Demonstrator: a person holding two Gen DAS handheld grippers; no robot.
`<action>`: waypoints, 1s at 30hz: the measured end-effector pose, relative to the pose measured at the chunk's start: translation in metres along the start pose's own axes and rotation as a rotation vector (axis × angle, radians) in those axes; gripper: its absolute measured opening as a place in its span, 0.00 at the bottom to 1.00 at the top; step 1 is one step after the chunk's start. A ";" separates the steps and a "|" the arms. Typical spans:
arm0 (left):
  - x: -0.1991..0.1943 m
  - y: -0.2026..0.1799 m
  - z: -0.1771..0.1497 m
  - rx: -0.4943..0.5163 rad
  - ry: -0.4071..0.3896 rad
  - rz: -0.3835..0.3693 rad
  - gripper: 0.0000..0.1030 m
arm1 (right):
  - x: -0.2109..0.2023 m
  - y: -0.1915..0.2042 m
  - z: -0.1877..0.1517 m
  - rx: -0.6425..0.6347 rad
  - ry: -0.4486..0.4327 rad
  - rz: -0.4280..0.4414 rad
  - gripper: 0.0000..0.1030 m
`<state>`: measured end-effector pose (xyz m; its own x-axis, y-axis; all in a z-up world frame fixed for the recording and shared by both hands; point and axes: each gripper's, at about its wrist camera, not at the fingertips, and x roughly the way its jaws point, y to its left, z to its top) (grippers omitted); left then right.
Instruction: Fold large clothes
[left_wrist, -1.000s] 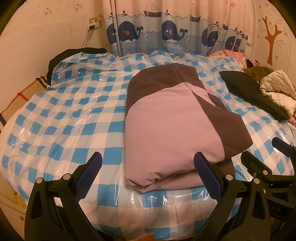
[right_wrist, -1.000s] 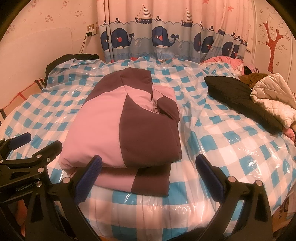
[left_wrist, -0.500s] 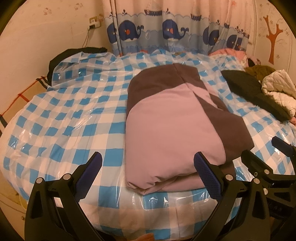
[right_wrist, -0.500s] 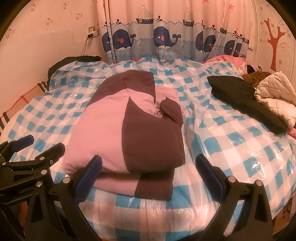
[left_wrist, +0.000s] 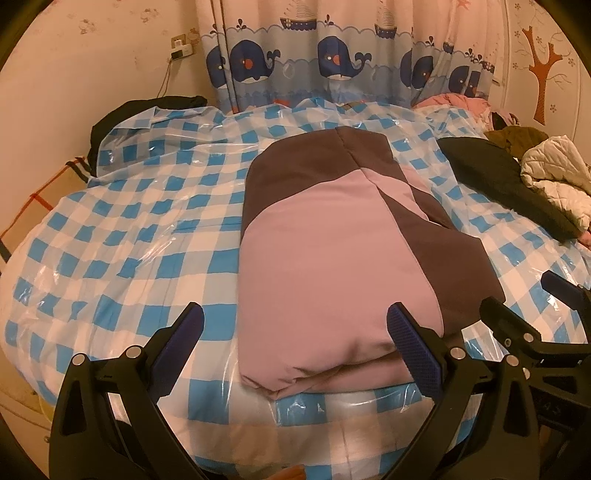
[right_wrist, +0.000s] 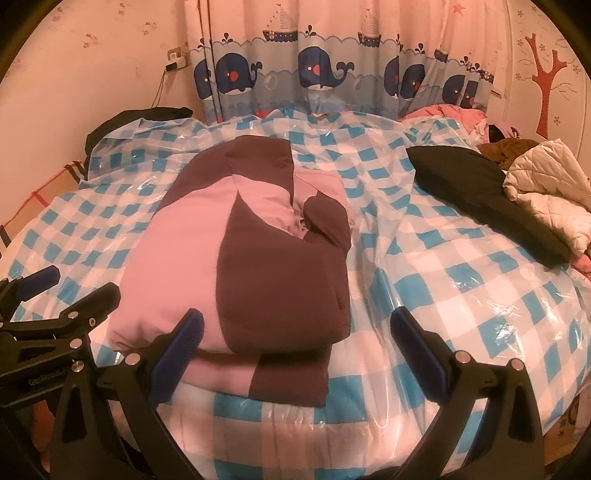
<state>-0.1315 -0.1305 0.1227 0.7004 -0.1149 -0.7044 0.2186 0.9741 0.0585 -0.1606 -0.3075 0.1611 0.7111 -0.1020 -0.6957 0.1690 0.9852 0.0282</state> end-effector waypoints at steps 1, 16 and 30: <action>-0.001 0.000 -0.001 -0.001 0.000 0.002 0.93 | 0.000 0.000 -0.001 -0.001 -0.001 -0.002 0.94; 0.023 -0.006 0.007 0.000 0.034 0.010 0.93 | 0.024 -0.006 0.004 -0.004 0.033 0.004 0.94; 0.030 -0.007 0.005 -0.003 0.049 0.007 0.93 | 0.030 -0.007 0.004 -0.006 0.054 0.000 0.94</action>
<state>-0.1090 -0.1417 0.1048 0.6681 -0.0981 -0.7375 0.2116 0.9754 0.0619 -0.1376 -0.3185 0.1428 0.6730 -0.0947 -0.7335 0.1648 0.9860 0.0239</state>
